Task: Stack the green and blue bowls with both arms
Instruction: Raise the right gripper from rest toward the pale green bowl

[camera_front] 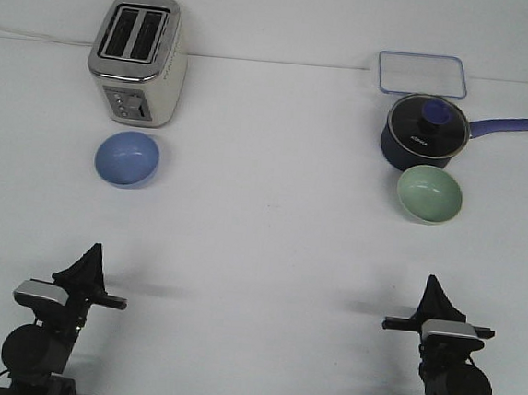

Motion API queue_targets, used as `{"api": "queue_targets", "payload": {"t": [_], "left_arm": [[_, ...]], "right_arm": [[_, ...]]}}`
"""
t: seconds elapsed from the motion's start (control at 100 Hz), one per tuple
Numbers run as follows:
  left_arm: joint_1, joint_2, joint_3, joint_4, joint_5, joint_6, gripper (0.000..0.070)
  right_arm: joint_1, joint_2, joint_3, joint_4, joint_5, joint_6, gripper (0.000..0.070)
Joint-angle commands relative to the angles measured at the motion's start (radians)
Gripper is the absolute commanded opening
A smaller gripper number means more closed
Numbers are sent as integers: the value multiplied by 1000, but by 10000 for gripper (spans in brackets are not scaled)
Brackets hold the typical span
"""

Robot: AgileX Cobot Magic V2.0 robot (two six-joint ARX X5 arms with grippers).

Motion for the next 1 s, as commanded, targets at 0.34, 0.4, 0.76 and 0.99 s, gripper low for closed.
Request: {"api": "queue_targets", "payload": {"t": [0.34, 0.4, 0.76, 0.99], "left_arm": [[1, -1, -19, 11, 2, -2, 10], [1, -1, -19, 11, 2, -2, 10], [1, -1, -19, 11, 2, -2, 10], [1, -1, -19, 11, 2, -2, 10]], "right_arm": [[0, 0, 1, 68, 0, 17, 1], [0, 0, 14, 68, 0, 27, 1], [0, 56, 221, -105, 0, 26, 1], [0, 271, 441, -337, -4, 26, 1]]}}
